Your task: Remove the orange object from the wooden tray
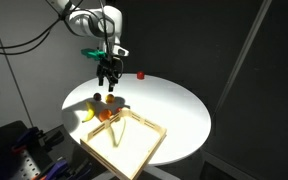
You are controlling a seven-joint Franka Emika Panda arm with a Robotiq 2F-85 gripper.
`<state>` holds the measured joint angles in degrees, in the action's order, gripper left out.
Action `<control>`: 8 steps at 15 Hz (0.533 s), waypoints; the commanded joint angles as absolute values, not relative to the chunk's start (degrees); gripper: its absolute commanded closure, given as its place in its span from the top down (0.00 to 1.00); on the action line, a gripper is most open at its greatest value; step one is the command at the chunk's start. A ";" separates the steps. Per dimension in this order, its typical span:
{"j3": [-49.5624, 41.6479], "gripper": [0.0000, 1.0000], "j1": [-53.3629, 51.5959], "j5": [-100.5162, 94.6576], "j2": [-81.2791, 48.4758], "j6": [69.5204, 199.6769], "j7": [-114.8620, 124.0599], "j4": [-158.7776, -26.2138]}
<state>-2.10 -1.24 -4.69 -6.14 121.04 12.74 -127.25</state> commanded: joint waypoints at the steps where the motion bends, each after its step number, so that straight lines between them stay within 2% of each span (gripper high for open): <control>1: -1.88 1.00 -0.45 -3.70 0.07 120.73 11.73 -131.57; 8: -1.87 1.00 -0.11 -1.09 8.35 120.83 6.29 -136.22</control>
<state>-2.10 -0.90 -3.27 3.54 121.04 10.04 -133.29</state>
